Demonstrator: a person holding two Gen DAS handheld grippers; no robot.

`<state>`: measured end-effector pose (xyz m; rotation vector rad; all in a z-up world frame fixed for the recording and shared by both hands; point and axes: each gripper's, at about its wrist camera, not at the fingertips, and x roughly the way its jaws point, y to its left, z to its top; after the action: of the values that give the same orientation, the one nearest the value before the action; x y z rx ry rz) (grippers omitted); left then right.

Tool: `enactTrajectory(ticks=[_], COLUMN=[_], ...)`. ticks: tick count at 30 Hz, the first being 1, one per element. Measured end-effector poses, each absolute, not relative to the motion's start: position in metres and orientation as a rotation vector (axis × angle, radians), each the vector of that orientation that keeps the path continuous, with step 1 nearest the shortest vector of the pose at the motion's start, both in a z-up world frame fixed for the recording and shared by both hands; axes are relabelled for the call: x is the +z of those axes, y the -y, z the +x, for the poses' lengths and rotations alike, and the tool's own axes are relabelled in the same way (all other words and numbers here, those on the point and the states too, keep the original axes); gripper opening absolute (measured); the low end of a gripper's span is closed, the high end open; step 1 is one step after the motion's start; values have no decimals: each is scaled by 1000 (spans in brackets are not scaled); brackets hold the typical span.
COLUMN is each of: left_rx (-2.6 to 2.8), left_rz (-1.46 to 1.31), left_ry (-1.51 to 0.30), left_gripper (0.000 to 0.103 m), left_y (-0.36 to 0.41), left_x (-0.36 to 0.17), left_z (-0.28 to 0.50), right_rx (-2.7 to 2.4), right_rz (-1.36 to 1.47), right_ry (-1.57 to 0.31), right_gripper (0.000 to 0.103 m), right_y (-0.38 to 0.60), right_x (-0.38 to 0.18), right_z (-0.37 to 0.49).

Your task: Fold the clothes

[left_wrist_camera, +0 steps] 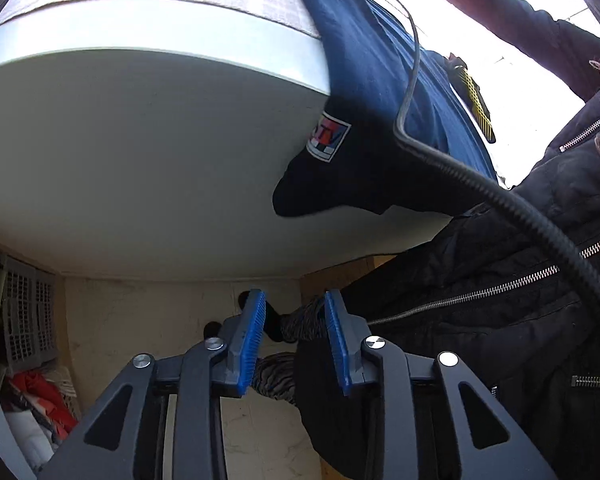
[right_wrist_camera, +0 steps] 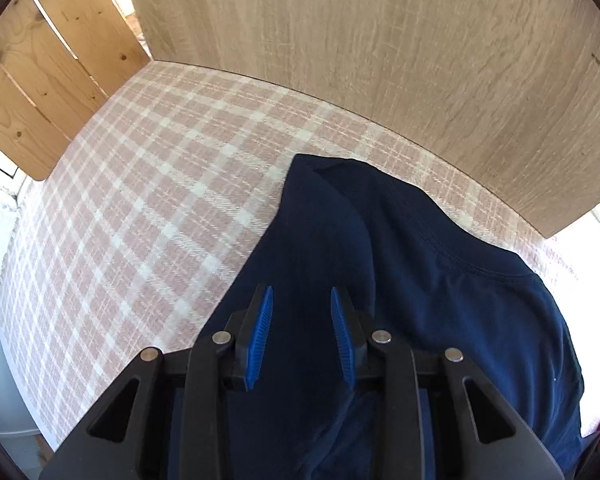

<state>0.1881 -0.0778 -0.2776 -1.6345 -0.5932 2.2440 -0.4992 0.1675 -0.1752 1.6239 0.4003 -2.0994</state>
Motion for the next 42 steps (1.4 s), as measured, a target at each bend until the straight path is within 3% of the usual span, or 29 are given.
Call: enactTrajectory(ticks=[1,5,7,10,14,17,20,23,26,29,31,33,36,37,39,40,41,42], left_rx=[2272,2394,2455,2499,2534,2548,2563,2573,2577,2580,2581,2578,2557,2541,2506,2484,2458,2428], left_rz=[-1639,-1619,-1609,-1580,-1582,-1589,-1576,-1556,-1529,-1501,-1483,-1448,-1354,-1317,-1246,-1219,-1203,-1189], left_ry=[609,624,619,627,611,585,589,571,539,506,485,453,395,388,378,377,375,365], left_gripper=[28,28,29,29,29,29,29,28,29,29,29,29,31,31,31,32,33,33], left_y=[81,98,105,110,103,88,83,82,78,75,73,70,61,59,51,46,40,31], left_x=[-272,-240,-227,-215,-205,-199,-190,-181,-171,-162,-156,-147,-131,-127,-123,-123,-124,-127], left_z=[192,202,203,204,197,192,192,185,176,167,161,156,149,147,141,138,134,130], right_rx=[-2100,-2091,-2102,-2002,-2073,-2106,-2177,-2115,-1990,-1971,-2039,-2017,-2064,-2099,-2181,-2236,-2292,-2349], right_rz=[1651,1555,1468,1489,1521,1553,1444,1413,1449,1561,1535,1469,1343,1305,1247,1243,1240,1237], right_ry=[-407,-124,-92,-126,-312,-222,-222,-66,-56,-175,-149,3,-4,-10,-9,-24,-42,-62], right_gripper=[3,3,3,2,2,0,1,2,2,0,3,4,5,8,32,61,74,74], right_y=[-168,-187,-188,-173,-149,-156,-168,-194,-204,-194,-196,-212,-249,-268,-306,-327,-349,-370], right_x=[-177,-145,-126,-132,-156,-169,-144,-118,-127,-174,-167,-144,-92,-76,-43,-37,-33,-28], right_z=[-503,-514,-511,-515,-533,-556,-547,-525,-494,-489,-488,-474,-421,-400,-357,-338,-319,-300])
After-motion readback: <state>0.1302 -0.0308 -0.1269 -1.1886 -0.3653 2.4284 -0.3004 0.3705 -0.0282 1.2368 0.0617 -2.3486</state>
